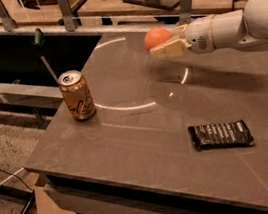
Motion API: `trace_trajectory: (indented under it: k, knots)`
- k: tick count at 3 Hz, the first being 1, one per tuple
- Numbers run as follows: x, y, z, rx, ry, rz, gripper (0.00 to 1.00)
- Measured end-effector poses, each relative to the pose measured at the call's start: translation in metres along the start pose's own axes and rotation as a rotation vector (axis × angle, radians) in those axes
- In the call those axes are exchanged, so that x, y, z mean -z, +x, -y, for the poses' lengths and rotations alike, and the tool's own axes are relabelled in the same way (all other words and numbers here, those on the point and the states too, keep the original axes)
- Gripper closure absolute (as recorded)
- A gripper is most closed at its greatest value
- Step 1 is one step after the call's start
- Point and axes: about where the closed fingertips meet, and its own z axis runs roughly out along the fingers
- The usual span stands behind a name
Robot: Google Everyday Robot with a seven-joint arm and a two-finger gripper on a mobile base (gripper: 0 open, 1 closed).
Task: Move orange near rxbar chocolate
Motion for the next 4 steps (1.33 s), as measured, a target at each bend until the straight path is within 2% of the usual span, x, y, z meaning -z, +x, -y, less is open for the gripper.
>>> trace_trajectory:
  k: [1,2,3,4]
  knots:
    - [-0.008,0.008,-0.013,-0.012,-0.026,-0.015,1.0]
    - [-0.008,0.008,-0.013,-0.012,-0.026,-0.015,1.0]
    - [-0.007,0.009,-0.03,-0.014,-0.031,-0.03,1.0]
    - [-0.001,-0.001,-0.066,-0.014,0.002,-0.045,1.0]
